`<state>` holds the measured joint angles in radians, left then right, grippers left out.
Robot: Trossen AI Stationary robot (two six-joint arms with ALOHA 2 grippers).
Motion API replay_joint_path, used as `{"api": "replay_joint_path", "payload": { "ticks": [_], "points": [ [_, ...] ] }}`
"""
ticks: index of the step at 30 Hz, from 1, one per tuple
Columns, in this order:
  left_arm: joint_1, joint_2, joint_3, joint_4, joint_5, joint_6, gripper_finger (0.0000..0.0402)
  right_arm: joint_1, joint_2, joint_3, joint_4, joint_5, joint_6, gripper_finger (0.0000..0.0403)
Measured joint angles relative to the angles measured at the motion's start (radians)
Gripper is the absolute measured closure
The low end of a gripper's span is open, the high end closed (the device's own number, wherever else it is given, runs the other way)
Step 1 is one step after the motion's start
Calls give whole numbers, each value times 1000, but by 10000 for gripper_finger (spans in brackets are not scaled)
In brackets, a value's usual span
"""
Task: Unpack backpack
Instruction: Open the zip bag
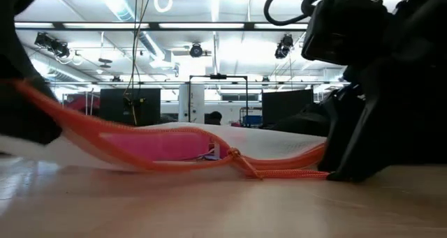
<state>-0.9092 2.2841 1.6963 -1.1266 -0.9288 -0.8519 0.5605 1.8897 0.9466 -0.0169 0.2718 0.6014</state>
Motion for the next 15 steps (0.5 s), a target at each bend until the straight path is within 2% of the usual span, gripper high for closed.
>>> {"api": "replay_joint_path", "payload": {
  "ticks": [5, 9, 15],
  "points": [
    [0, 0, 71, -97, -75, -45, 401, -4, 4, -2, 38, 5, -1, 236],
    [2, 0, 108, -186, -94, -76, 401, -6, 6, -3, 52, 5, -5, 255],
    [2, 0, 132, -238, -90, -77, 401, 2, -24, -5, 43, 12, -159, 277]
  ]
}}
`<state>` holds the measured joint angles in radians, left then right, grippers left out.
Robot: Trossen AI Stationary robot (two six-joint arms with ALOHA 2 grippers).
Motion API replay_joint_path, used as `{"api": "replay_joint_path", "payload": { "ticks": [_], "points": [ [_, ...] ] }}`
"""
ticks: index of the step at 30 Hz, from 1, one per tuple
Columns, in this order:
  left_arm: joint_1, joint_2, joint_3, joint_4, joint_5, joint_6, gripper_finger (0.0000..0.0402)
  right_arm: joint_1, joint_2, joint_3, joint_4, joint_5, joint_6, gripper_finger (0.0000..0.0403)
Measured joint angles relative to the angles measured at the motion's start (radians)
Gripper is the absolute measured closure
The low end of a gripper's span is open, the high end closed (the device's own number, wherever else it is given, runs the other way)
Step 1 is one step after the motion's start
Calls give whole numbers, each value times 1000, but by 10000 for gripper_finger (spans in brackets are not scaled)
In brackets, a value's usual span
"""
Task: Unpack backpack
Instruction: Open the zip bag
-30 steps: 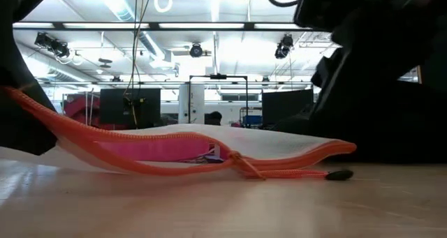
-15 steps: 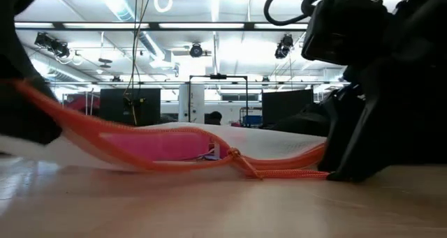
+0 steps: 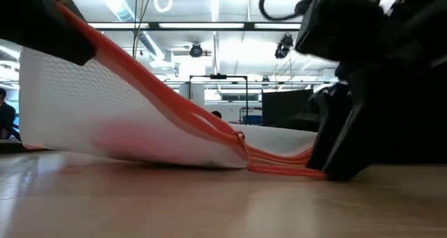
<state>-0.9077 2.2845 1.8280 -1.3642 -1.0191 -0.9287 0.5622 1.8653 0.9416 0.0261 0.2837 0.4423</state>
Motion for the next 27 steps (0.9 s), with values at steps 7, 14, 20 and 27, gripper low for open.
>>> {"api": "replay_joint_path", "payload": {
  "ticks": [7, 14, 20, 27],
  "points": [
    [1, 0, 39, -90, 2, -27, 401, 58, -8, 25, 2, 288, -236, 288],
    [17, 0, 70, -117, -2, -28, 401, 43, 32, 26, 2, 309, -263, 267],
    [26, 0, 101, -140, -18, -24, 401, 15, 54, 26, 11, 331, -282, 236],
    [28, -1, 117, -155, -26, -24, 401, -27, 64, 26, 14, 349, -279, 268]
  ]
}}
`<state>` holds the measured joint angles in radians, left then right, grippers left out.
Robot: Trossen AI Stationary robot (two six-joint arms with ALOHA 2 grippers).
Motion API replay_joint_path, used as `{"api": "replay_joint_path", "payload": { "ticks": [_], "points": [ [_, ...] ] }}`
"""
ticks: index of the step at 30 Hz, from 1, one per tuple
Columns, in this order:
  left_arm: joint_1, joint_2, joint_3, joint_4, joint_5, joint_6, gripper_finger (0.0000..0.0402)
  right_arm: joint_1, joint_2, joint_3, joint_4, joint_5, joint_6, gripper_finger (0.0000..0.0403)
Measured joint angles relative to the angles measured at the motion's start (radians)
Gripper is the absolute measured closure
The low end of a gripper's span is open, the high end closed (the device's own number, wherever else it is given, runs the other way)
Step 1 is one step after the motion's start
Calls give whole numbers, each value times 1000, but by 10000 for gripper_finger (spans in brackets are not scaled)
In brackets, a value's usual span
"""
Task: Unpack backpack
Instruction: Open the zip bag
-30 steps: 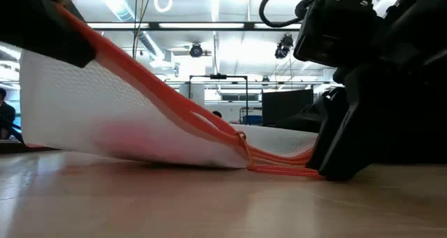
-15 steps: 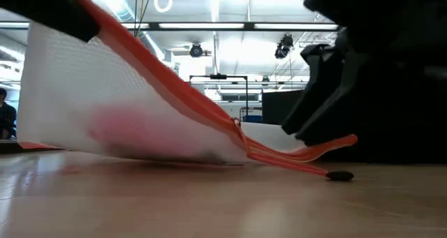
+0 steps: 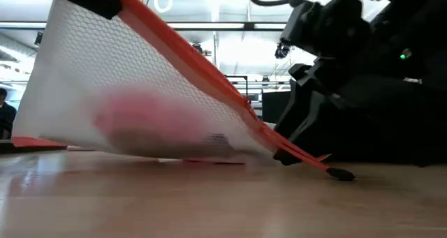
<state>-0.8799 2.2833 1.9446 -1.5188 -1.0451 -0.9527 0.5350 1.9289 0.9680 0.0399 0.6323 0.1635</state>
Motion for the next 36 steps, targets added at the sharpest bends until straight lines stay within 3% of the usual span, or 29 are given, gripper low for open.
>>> {"api": "replay_joint_path", "payload": {
  "ticks": [5, 8, 15, 24, 31, 36],
  "points": [
    [-14, 0, 0, -32, 53, -41, 401, -2, 0, 0, -15, 2, -7, 385],
    [-31, 0, -6, -50, 87, -98, 401, 1, 0, 1, -48, 9, 33, 398],
    [-82, 0, -64, -47, 148, -216, 401, 26, -4, 7, -289, 53, 243, 402],
    [-92, 1, -111, -49, 189, -288, 402, 45, -7, 17, -355, 64, 274, 403],
    [-82, 0, -111, -62, 207, -285, 402, 40, -61, 6, -243, 47, 175, 396],
    [-61, 0, -111, -51, 201, -253, 402, 50, -143, 8, -192, 43, 162, 355]
  ]
}}
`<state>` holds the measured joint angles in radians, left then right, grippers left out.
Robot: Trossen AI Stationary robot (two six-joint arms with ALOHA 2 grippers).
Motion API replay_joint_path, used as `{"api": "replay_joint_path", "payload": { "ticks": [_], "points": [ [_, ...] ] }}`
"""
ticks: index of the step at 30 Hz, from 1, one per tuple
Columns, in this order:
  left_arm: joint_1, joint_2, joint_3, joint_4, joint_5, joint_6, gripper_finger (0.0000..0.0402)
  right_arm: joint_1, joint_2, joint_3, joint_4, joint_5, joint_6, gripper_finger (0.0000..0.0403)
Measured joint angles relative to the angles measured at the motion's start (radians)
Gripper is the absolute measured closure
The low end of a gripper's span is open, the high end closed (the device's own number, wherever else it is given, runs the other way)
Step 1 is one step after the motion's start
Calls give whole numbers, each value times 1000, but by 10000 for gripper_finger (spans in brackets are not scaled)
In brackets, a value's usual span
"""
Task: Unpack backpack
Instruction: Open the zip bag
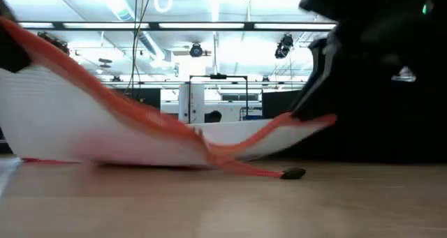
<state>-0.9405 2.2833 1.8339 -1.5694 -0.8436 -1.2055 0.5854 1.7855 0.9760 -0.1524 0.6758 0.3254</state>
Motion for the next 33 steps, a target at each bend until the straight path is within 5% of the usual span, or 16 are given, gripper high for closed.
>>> {"api": "replay_joint_path", "payload": {
  "ticks": [12, 22, 33],
  "points": [
    [44, 0, 0, 0, -57, 0, 402, 37, 19, 3, 211, -253, 36, 233],
    [77, 0, 37, -2, -120, 28, 402, 23, 157, 3, 229, -267, 59, 239],
    [77, 0, 38, -2, -125, 30, 402, -36, 174, 6, 261, -327, 59, 246]
  ]
}}
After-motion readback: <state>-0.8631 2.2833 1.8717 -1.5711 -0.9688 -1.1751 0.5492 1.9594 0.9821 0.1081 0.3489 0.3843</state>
